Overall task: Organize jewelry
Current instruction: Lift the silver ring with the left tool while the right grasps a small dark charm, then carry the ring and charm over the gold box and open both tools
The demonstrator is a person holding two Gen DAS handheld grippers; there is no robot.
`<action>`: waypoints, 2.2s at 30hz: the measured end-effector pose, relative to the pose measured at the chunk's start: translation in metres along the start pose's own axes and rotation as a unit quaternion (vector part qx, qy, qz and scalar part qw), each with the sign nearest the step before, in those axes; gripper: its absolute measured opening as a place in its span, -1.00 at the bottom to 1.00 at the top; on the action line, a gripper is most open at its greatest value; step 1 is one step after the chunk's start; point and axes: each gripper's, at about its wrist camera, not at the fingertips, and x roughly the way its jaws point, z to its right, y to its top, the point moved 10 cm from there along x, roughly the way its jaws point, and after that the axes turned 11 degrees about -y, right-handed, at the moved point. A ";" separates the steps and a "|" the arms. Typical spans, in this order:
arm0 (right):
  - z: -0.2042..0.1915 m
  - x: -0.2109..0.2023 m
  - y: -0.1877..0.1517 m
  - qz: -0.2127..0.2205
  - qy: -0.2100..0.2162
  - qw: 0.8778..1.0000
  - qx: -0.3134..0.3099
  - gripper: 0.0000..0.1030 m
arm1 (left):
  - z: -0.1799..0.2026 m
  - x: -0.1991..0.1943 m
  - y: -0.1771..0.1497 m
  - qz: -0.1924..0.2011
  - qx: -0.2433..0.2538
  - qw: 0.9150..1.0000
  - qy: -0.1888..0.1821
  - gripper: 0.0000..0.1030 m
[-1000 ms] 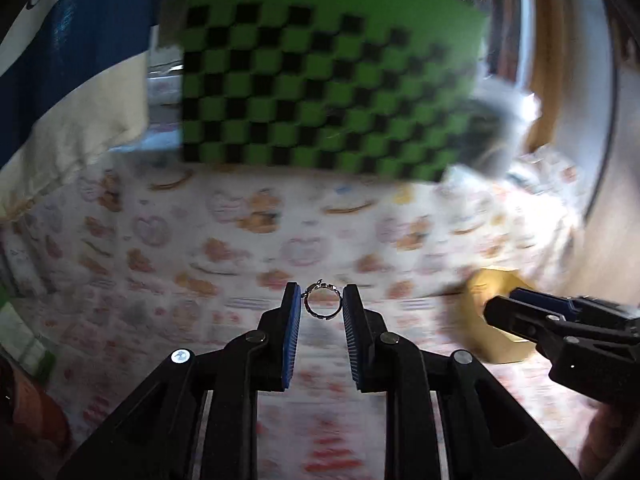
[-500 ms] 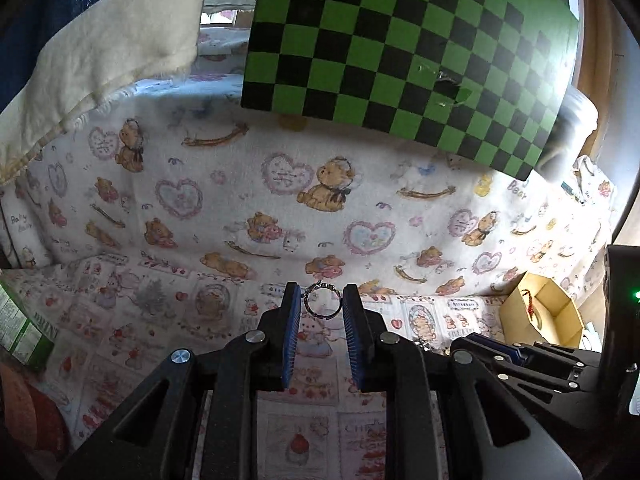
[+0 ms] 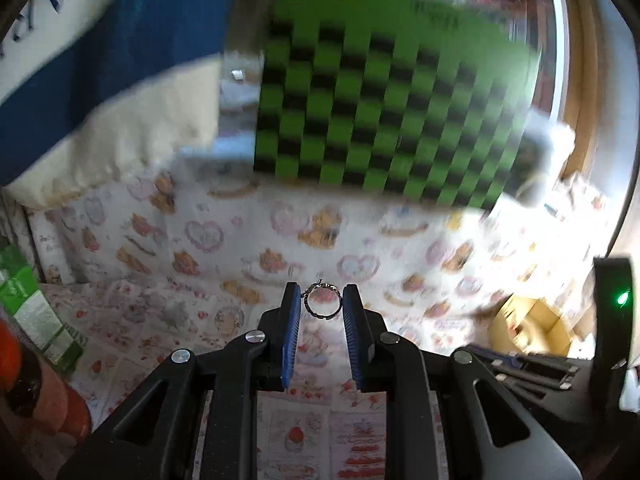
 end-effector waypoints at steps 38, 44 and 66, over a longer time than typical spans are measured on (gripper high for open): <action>0.114 -0.106 -0.007 0.053 -0.031 0.996 0.072 -0.80 | 0.130 -0.044 0.007 -0.004 0.118 0.991 -0.070 -0.60; 0.112 -0.066 -0.040 -0.020 -0.053 0.997 0.057 -0.66 | 0.113 -0.025 -0.020 -0.036 0.100 0.992 -0.068 -0.60; 0.098 -0.033 -0.060 -0.067 -0.071 0.995 0.029 -0.85 | 0.085 -0.001 -0.033 -0.060 0.088 0.994 -0.038 -0.60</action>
